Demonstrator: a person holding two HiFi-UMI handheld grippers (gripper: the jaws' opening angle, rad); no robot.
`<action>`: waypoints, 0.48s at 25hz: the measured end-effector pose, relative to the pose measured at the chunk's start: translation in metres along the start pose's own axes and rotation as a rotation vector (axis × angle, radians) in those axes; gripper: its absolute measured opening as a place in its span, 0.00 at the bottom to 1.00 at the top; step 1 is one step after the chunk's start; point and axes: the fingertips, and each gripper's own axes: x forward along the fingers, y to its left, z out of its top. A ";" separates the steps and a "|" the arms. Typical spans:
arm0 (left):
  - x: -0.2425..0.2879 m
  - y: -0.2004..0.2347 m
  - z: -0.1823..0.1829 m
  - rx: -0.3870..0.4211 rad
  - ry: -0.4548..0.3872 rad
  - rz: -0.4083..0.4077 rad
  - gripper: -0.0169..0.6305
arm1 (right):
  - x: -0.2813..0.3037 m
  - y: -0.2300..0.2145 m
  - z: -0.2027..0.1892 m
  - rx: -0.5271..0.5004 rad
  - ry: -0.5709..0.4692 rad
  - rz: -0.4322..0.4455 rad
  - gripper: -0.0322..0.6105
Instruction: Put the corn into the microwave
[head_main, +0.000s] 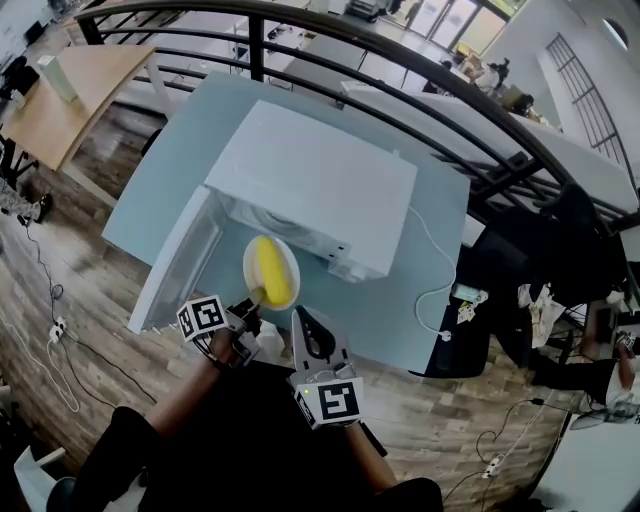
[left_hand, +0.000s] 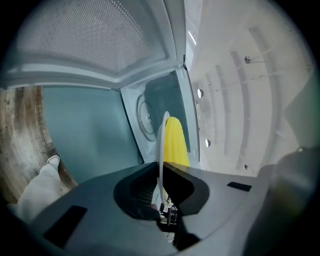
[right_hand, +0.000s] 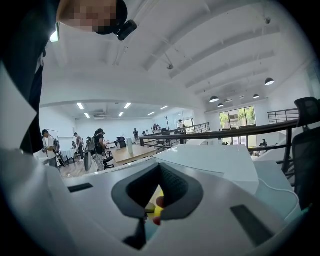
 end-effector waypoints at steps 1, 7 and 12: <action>0.002 0.002 0.002 0.000 0.007 0.002 0.06 | 0.003 0.002 0.000 0.002 -0.002 -0.005 0.06; 0.014 0.015 0.013 -0.024 0.012 -0.003 0.06 | 0.012 0.008 -0.004 0.016 0.003 -0.036 0.06; 0.026 0.027 0.022 -0.069 -0.026 0.006 0.06 | 0.011 0.011 -0.012 0.027 0.019 -0.054 0.06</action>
